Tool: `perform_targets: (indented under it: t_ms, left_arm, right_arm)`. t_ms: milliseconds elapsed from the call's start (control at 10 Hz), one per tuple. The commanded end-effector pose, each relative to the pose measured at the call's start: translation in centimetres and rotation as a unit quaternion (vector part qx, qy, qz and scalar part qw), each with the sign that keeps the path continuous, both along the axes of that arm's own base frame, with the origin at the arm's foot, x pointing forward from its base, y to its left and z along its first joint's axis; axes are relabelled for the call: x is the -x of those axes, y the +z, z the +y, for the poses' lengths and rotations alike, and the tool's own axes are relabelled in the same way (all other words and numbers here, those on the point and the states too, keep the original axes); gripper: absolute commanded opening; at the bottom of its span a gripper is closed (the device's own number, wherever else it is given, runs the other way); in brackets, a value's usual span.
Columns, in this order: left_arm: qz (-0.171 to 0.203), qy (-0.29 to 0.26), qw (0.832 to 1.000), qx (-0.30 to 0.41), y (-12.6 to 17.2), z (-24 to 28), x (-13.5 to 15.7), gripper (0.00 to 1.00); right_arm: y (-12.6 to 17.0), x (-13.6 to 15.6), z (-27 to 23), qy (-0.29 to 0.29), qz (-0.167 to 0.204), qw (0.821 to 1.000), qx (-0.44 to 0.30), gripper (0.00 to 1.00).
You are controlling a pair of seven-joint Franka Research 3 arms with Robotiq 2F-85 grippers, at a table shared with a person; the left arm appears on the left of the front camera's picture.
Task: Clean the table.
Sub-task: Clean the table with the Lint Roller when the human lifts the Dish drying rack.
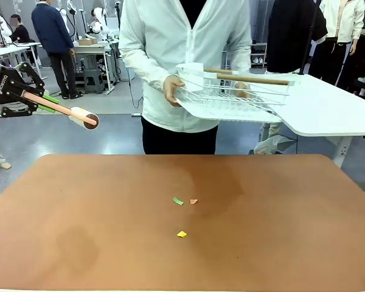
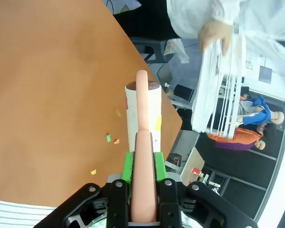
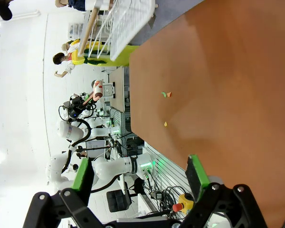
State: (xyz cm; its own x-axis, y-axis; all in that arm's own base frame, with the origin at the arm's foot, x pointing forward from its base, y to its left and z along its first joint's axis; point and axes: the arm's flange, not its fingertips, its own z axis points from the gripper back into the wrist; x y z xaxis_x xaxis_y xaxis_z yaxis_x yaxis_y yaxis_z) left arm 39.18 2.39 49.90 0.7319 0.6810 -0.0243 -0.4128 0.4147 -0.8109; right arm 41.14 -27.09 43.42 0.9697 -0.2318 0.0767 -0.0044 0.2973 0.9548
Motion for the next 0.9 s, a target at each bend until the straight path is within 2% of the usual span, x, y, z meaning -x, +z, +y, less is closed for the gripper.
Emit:
perform_targets:
  t_ms: [0,200,300,400,500,700,800]
  left_arm:
    - [0.002,-0.003,1.0,0.004,0.1,0.0,0.0,0.0]
    - [0.002,-0.003,1.0,0.004,0.1,0.0,0.0,0.0]
    - [0.0,0.0,1.0,0.0,0.0,0.0,0.0,0.19]
    - [-0.005,-0.032,0.999,-0.027,0.3,0.2,-0.1,0.19]
    - [0.012,-0.085,0.995,-0.043,0.6,0.3,-0.4,0.19]
    - [0.013,-0.165,0.982,-0.09,1.7,1.3,-1.3,0.19]
    - [0.008,-0.215,0.969,-0.117,2.1,1.5,-1.6,0.19]
  right_arm:
    - [0.4,0.3,0.2,0.002,-0.002,1.0,0.002,1.0]
    - [0.4,0.3,0.2,0.002,-0.002,1.0,0.002,1.0]
    - [0.4,0.3,0.2,0.002,-0.002,1.0,0.002,1.0]
    - [0.4,0.3,0.2,0.002,-0.002,1.0,0.002,1.0]
    - [0.4,0.3,0.2,0.002,-0.002,1.0,0.002,1.0]
    - [0.4,0.3,0.2,0.002,-0.002,1.0,0.002,1.0]
    - [0.4,0.3,0.2,0.002,-0.002,1.0,0.002,1.0]
